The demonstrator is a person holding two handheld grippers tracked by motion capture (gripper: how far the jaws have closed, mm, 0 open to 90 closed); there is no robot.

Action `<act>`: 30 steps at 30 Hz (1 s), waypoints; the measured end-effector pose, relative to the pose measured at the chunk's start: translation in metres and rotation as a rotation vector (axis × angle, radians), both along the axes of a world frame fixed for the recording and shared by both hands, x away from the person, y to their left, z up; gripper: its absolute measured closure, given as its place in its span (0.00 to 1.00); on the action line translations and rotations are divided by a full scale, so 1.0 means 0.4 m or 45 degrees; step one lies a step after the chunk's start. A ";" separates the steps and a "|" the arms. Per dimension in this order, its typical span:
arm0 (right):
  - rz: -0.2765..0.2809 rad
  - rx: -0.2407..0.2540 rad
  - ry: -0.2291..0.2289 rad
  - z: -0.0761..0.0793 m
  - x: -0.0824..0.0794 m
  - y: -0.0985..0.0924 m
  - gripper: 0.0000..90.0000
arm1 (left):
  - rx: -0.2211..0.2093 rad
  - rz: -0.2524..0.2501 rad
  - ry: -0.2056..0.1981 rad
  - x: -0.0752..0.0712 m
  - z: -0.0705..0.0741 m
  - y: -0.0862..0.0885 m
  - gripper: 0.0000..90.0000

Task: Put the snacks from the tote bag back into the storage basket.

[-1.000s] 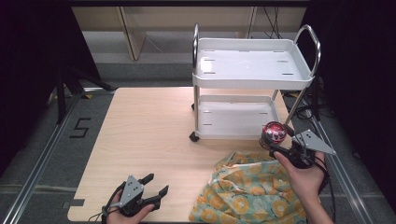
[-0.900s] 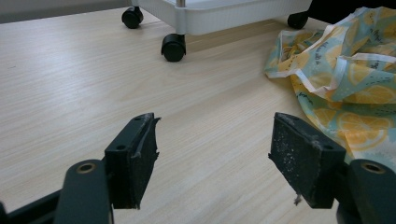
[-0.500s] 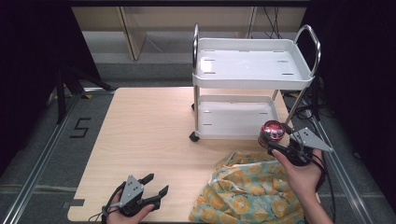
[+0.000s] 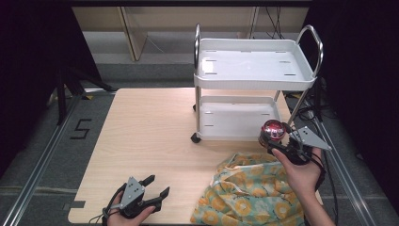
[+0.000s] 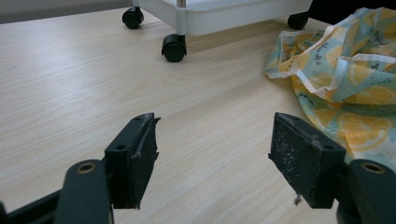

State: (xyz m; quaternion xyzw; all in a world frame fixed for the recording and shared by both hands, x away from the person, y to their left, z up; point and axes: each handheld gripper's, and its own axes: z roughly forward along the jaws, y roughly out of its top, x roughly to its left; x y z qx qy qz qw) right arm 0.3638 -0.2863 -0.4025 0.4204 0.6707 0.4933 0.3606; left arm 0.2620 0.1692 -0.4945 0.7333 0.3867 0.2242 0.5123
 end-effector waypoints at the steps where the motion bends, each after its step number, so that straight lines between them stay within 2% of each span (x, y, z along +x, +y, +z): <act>1: 0.003 0.003 0.000 0.000 0.002 0.001 0.29 | -0.002 0.000 -0.001 0.000 0.000 0.000 0.35; 4: -0.012 0.017 0.018 -0.001 0.001 0.005 0.29 | -0.001 0.000 -0.001 0.000 0.000 0.000 0.35; 5: 0.001 -0.002 0.001 0.000 0.005 0.003 0.29 | -0.003 0.000 -0.001 0.000 0.000 0.000 0.35; 6: -0.009 0.020 0.016 -0.001 0.004 0.006 0.29 | -0.004 0.001 0.001 0.000 0.000 -0.001 0.35; 8: 0.007 -0.002 -0.006 0.000 0.010 0.004 0.29 | -0.002 0.000 -0.001 0.000 0.000 0.000 0.35; 10: -0.019 0.019 0.008 0.000 0.008 0.009 0.29 | -0.003 0.000 -0.001 -0.001 0.000 0.000 0.35; 11: -0.013 0.001 -0.007 0.001 0.012 0.007 0.29 | -0.018 -0.007 -0.007 0.001 -0.001 -0.001 0.35; 13: -0.017 0.026 0.022 0.001 0.010 0.011 0.29 | -0.018 -0.007 -0.008 0.001 -0.001 -0.001 0.35; 17: -0.031 0.021 0.000 -0.003 0.017 0.012 0.29 | -0.015 -0.008 -0.009 0.001 -0.001 0.000 0.35; 23: -0.019 0.010 0.025 -0.003 0.025 0.011 0.29 | -0.015 -0.008 -0.009 0.001 -0.001 0.000 0.35; 24: -0.036 0.020 0.012 -0.004 0.025 0.013 0.29 | -0.017 -0.007 -0.009 0.001 -0.001 -0.001 0.35; 26: -0.040 0.021 0.022 -0.004 0.027 0.013 0.29 | -0.018 -0.007 -0.010 0.001 -0.001 -0.001 0.35; 28: -0.033 -0.005 0.008 -0.002 0.032 0.009 0.29 | -0.018 -0.008 -0.012 0.001 -0.001 0.000 0.35; 30: -0.037 0.015 0.008 -0.003 0.034 0.012 0.29 | -0.019 -0.008 -0.010 0.001 -0.001 0.000 0.35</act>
